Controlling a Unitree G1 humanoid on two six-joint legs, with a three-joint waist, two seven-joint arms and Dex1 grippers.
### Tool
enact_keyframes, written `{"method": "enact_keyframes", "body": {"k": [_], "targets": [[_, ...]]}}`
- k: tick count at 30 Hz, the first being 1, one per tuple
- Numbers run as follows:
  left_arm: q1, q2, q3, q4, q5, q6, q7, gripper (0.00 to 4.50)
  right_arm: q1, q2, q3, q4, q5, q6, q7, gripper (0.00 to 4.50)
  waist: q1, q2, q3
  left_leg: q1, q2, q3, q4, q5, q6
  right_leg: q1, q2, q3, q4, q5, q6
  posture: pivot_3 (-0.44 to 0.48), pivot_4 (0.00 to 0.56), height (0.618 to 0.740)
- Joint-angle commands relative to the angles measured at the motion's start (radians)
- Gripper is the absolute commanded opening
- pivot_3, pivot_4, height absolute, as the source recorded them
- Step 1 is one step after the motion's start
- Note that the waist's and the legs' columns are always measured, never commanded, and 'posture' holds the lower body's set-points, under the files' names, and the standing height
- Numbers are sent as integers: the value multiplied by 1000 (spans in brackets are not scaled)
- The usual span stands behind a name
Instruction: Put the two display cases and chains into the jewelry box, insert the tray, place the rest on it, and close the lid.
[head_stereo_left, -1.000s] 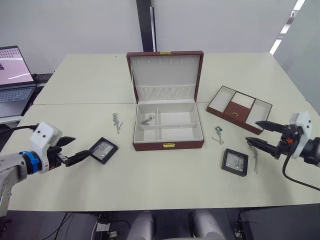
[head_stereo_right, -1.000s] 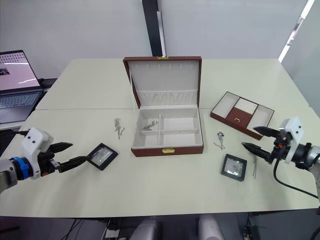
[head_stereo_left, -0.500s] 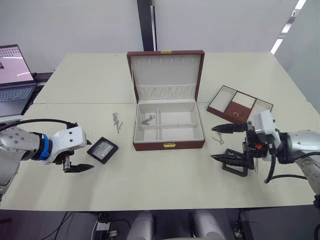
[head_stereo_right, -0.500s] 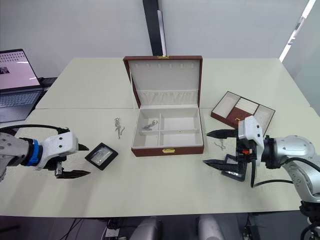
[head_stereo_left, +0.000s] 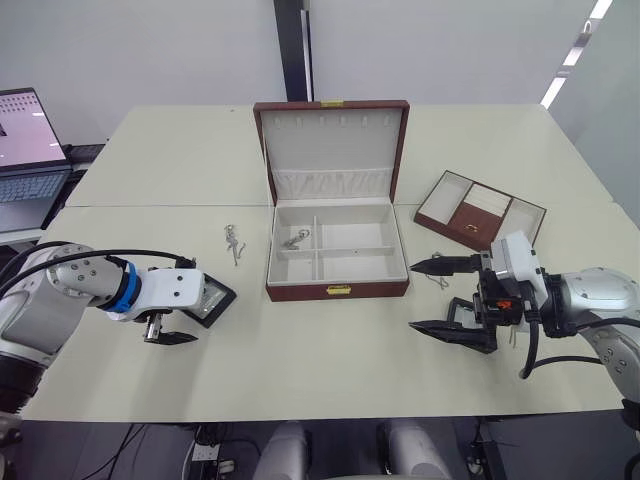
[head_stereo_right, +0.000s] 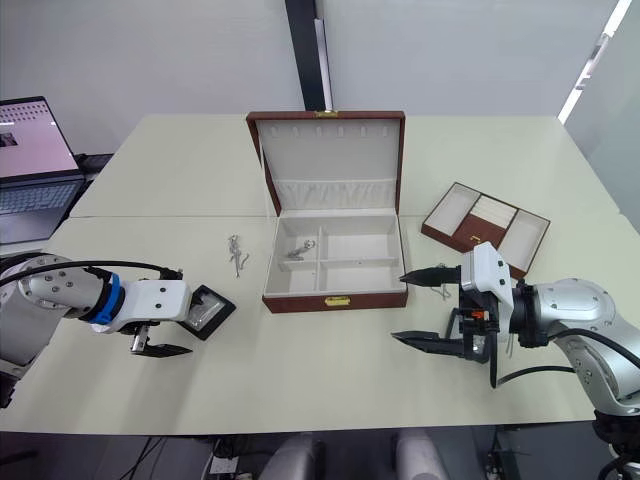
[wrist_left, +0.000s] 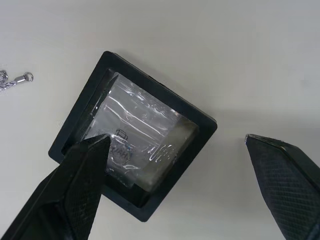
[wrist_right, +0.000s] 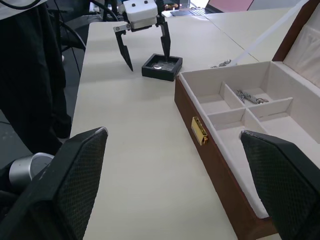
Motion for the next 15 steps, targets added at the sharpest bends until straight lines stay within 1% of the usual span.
{"method": "enact_keyframes", "body": {"k": [1,4,9,14,15], "targets": [[-12,9,-5,23,29,-34,-12,4457,1,5,-27,-22,13,-12,-11,4500,0,0,0,0,0,0,0,0,0,0,0,0,0,0,0,0,150,740],[-18,-1,-5,40,34,-48,-14,4457,8,4,-32,-28,18,-13,-12,4500,0,0,0,0,0,0,0,0,0,0,0,0,0,0,0,0,150,740],[-10,-18,3,15,12,-30,-31,4457,28,3,-35,-28,15,-23,-6,4500,1,0,0,0,0,0,0,0,0,0,0,0,0,0,0,0,150,740],[-6,-18,0,21,31,-35,-28,4457,32,3,-33,-27,13,-26,-5,4500,-1,0,0,0,0,0,0,0,0,0,0,0,0,0,0,0,150,740],[-6,-18,0,23,34,-36,-26,4283,31,3,-32,-28,14,-25,-5,4500,-1,0,0,0,0,0,0,0,0,0,0,0,0,0,0,0,150,740]]}}
